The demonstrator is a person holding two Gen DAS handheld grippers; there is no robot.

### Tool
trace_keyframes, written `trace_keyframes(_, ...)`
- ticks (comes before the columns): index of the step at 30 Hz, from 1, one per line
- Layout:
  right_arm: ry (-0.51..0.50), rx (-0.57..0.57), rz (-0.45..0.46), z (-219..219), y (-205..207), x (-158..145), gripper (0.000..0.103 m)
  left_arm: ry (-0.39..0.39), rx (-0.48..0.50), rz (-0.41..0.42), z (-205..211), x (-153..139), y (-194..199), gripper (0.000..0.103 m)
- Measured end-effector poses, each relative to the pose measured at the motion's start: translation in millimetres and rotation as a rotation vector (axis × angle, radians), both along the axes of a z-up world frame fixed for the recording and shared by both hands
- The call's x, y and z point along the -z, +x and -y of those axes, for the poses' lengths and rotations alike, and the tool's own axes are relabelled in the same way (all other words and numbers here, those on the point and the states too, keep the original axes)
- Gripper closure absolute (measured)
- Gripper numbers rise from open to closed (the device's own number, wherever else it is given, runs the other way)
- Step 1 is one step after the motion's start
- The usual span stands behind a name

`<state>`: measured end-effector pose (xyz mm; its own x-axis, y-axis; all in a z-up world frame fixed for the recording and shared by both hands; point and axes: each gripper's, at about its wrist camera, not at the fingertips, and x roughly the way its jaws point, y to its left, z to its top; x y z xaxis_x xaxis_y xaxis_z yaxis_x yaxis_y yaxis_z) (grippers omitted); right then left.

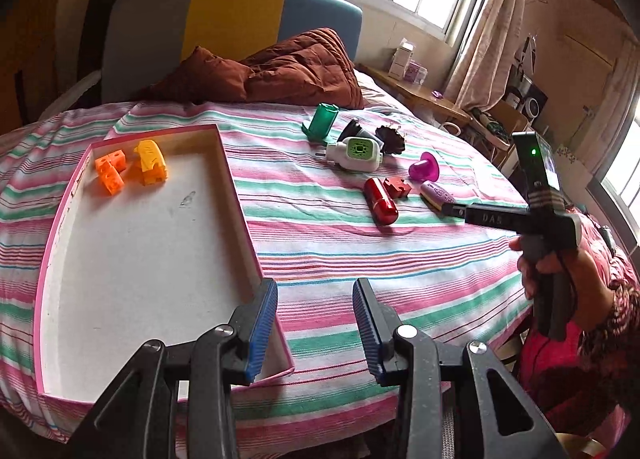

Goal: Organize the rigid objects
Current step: 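Move both grippers back toward the remaining toys, then grasp the purple egg with the right gripper while the left grasps the red cylinder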

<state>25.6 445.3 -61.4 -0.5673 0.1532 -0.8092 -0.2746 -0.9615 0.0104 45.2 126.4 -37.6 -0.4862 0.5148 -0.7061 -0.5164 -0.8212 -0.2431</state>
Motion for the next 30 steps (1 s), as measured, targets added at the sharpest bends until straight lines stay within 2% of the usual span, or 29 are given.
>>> trace_keyframes(8,0.008,-0.036,-0.008,-29,-18,5,0.031,-0.048,0.026,0.009,-19,2,-1,0.064)
trace_keyframes(11,-0.021,-0.051,-0.025,-35,-23,11,0.033,-0.057,0.023,0.015,-23,1,-3,0.064)
trace_keyframes(16,-0.084,-0.041,-0.014,-44,-31,25,0.041,-0.058,0.021,0.032,-33,1,-8,0.064)
trace_keyframes(18,-0.077,-0.045,0.001,-44,-34,30,0.050,-0.059,0.030,0.035,-39,2,-9,0.064)
trace_keyframes(21,-0.068,-0.050,0.004,-40,-34,34,0.057,-0.062,0.050,0.049,-48,3,-11,0.064)
trace_keyframes(26,-0.054,-0.043,0.035,-33,-32,33,0.059,-0.070,0.068,0.067,-62,6,-15,0.064)
trace_keyframes(30,-0.113,-0.023,0.057,-33,-29,32,0.059,-0.074,0.070,0.083,-78,8,-24,0.064)
